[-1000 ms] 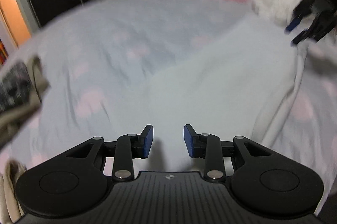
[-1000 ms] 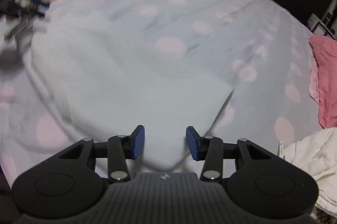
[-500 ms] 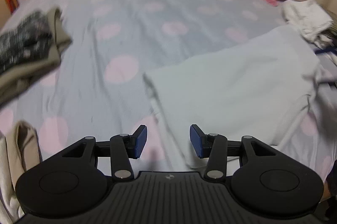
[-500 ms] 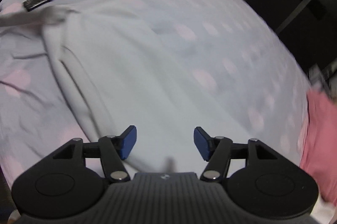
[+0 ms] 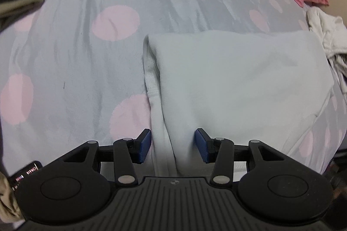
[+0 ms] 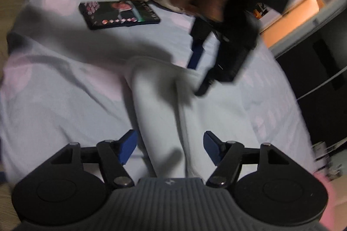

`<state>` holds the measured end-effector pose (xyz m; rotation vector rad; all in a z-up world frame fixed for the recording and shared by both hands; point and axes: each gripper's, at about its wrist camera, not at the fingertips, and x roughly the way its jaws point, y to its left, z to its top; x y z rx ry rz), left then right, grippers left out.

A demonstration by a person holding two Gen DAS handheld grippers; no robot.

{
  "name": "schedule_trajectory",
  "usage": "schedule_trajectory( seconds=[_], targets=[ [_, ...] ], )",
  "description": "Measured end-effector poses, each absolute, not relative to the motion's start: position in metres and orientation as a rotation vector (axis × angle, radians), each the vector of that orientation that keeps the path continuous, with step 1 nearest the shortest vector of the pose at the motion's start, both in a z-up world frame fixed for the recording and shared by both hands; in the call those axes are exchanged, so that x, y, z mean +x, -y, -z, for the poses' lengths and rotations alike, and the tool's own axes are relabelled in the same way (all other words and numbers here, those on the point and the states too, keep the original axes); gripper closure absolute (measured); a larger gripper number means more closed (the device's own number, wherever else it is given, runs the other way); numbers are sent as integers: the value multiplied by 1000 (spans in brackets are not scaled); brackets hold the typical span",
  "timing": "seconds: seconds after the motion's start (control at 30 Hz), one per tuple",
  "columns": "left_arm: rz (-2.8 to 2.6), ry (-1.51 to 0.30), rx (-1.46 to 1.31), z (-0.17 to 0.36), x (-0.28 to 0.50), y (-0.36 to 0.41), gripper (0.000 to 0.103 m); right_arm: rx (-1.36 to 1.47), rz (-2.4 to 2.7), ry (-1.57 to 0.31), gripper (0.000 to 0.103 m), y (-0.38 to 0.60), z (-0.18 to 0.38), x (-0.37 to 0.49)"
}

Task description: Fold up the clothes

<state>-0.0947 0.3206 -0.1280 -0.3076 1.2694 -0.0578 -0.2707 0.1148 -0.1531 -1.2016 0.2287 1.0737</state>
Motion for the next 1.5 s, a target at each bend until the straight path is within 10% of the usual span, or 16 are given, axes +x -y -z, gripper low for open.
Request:
schedule_trajectory(
  seconds=[0.43, 0.47, 0.5, 0.6, 1.5],
  targets=[
    [60, -1255, -336, 129, -91, -321, 60, -1429, -755, -58, 24, -169, 210, -274],
    [59, -1252, -338, 127, -91, -322, 60, -1430, -766, -71, 38, -172, 212, -272],
    [61, -1245, -344, 125, -91, -323, 60, -1427, -787, -103, 74, -174, 212, -270],
    [52, -1206, -365, 114, -93, -329, 60, -1430, -813, -115, 82, -168, 215, -268],
    [366, -1236, -354, 122, -118, -314, 60, -1194, -1145, -40, 84, 12, 132, -337]
  ],
)
